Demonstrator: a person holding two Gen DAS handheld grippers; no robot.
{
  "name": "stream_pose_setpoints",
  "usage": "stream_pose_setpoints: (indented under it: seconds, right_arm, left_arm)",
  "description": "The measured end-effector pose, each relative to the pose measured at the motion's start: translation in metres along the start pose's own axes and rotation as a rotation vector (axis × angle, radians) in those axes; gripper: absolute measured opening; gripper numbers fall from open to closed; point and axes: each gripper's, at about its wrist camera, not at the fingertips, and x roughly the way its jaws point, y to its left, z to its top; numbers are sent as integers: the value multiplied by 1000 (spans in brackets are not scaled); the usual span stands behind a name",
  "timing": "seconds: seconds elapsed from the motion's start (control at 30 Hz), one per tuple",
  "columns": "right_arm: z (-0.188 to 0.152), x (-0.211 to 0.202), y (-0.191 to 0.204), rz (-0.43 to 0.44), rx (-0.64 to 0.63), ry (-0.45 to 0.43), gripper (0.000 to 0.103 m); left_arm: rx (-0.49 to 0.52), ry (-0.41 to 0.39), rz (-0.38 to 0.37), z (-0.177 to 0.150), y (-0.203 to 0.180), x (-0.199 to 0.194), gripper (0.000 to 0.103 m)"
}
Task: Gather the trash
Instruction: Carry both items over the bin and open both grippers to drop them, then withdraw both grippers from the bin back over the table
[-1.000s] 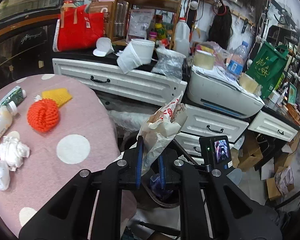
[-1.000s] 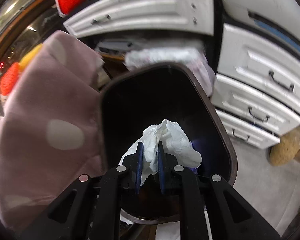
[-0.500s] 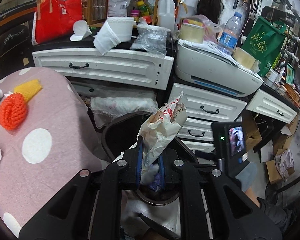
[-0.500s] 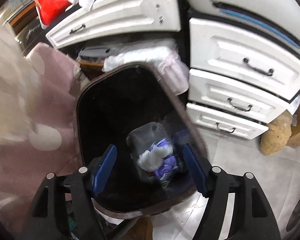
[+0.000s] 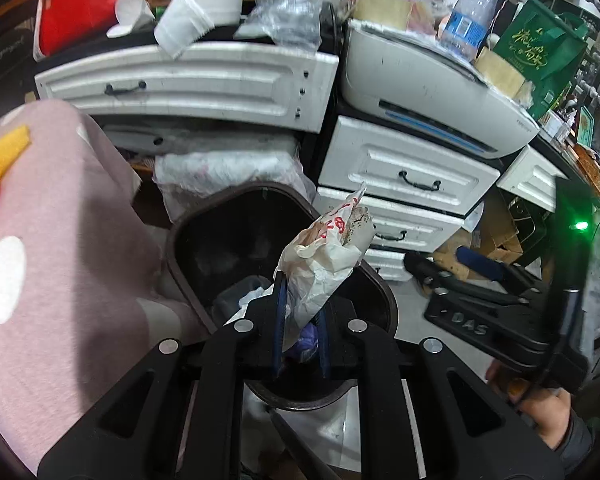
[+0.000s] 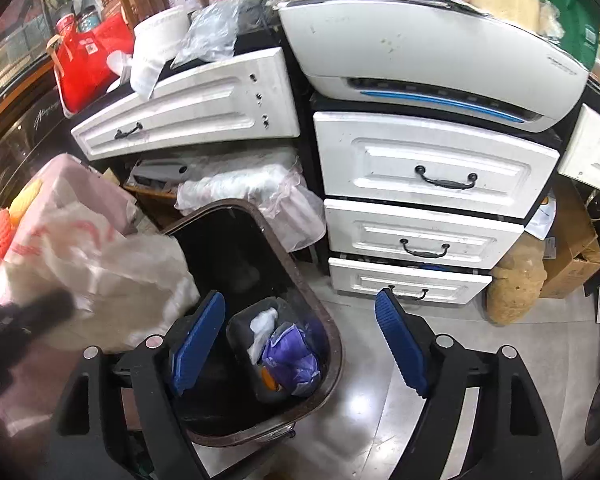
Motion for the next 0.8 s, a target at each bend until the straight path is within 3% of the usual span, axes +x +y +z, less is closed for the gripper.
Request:
stream_pose_setpoints:
  seconds: [0.37,0.43,0.5,0.6,0.7,0.8]
  right_arm:
    - [2,-12,-15,-33,51,-39,83]
    - [2,-13,-15,-37,52,-41,84]
    - [2,-14,-15,-39,51,-44,84]
    - [3,-15,-16,-42,52,-46,86]
    - [3,-15,-16,-43,58,-48,87]
    - [3,-16,-15,-44,61,-52,89]
  left_arm:
    - [24,87,4,-5,-5,33,15]
    - [21,102,13,-6,-4,37,27]
    - [12,108,28,-8,-2,38,49]
    - [4,87,37,-10,0,33,74]
    - [14,69,49,-11,-2,26,84]
    - [32,47,70,-13,-5,18,87]
